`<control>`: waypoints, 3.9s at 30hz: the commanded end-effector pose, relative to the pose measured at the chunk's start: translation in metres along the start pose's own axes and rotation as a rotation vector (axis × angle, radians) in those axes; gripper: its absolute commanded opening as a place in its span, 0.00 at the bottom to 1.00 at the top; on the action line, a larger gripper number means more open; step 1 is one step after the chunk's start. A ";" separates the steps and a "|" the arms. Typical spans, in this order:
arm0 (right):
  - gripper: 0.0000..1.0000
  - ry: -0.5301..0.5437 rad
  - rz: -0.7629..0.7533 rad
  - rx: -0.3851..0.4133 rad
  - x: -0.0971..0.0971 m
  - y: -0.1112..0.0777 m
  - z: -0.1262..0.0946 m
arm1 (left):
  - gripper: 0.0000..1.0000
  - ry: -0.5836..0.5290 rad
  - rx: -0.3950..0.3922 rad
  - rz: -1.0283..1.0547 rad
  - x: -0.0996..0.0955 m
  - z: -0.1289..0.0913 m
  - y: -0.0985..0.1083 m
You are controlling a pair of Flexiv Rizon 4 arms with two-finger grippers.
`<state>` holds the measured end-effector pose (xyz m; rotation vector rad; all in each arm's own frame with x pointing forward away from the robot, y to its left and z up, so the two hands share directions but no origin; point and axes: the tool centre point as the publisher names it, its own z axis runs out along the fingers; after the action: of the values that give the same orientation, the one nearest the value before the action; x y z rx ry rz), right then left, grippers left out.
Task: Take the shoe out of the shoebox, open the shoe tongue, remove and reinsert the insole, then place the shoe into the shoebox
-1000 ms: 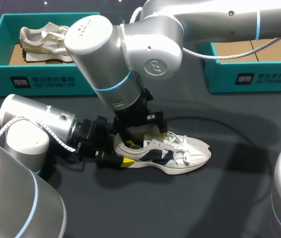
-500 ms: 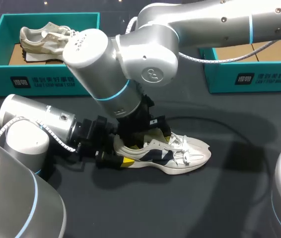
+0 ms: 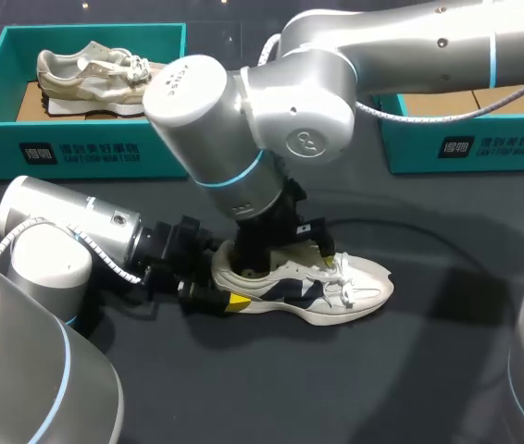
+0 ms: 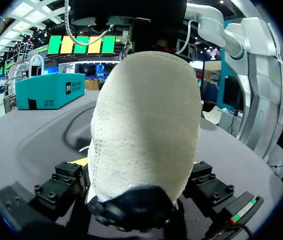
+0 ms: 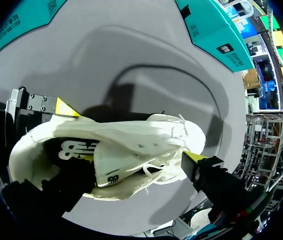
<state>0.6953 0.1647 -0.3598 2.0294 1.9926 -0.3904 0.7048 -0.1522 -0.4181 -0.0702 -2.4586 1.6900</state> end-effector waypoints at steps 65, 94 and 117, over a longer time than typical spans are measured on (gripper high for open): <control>0.62 0.087 -0.007 0.204 -0.011 -0.011 -0.027 | 0.00 0.001 -0.001 0.000 0.000 0.001 0.000; 0.00 0.209 -0.174 0.176 -0.064 -0.011 -0.021 | 0.00 0.001 -0.001 0.000 0.000 0.001 0.000; 0.00 0.456 -0.320 0.122 -0.104 -0.007 0.009 | 0.00 0.001 -0.001 0.000 0.000 0.001 0.000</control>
<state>0.6869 0.0764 -0.3234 1.9632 2.5947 -0.2101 0.7048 -0.1525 -0.4177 -0.0702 -2.4583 1.6902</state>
